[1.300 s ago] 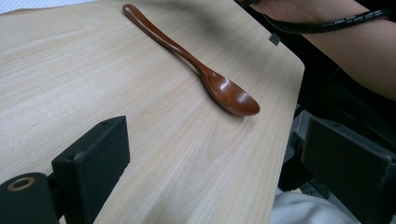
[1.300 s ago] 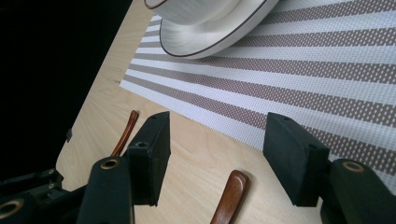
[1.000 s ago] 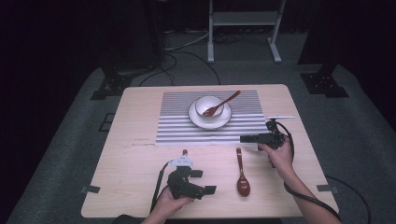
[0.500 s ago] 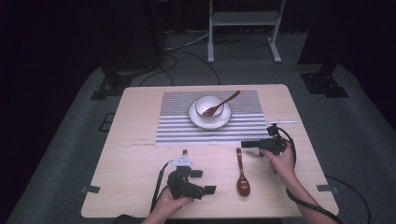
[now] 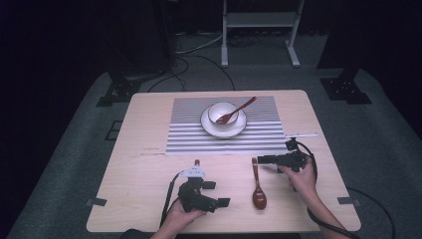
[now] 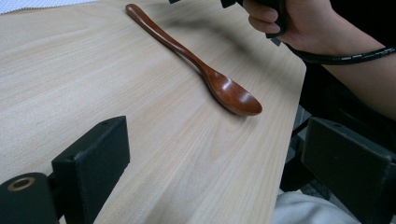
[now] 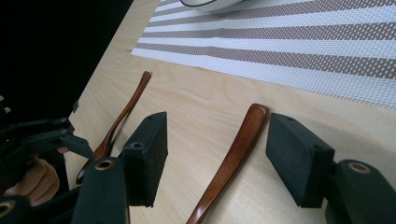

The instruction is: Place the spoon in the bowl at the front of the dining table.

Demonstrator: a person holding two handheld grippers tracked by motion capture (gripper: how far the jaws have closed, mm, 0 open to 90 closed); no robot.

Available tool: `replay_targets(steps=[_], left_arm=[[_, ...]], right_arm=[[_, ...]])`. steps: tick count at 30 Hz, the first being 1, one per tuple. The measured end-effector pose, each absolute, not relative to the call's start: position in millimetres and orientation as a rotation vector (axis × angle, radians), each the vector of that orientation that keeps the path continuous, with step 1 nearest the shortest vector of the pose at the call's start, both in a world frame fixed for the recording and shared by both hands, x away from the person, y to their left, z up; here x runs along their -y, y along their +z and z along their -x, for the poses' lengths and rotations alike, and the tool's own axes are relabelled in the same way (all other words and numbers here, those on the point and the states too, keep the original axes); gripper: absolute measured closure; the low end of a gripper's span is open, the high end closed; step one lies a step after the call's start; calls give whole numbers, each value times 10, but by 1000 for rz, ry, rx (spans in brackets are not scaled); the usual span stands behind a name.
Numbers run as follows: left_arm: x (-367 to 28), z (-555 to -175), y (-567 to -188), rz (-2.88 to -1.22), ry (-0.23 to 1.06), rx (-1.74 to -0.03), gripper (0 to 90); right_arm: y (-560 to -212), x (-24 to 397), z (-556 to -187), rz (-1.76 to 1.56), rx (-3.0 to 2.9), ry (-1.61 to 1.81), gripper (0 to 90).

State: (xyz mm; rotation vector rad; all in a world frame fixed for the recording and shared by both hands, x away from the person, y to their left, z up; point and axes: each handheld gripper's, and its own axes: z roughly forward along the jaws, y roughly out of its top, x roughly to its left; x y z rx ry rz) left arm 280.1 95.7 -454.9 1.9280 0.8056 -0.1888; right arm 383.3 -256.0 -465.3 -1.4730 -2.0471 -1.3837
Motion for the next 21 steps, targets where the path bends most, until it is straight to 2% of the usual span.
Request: replay_targets(steps=[21], left_arm=[[-962, -2796, -4545, -1923, -186, -811, 67]], right_arm=[[-4695, 2648, -3521, 1448, 2009, -1432, 364]])
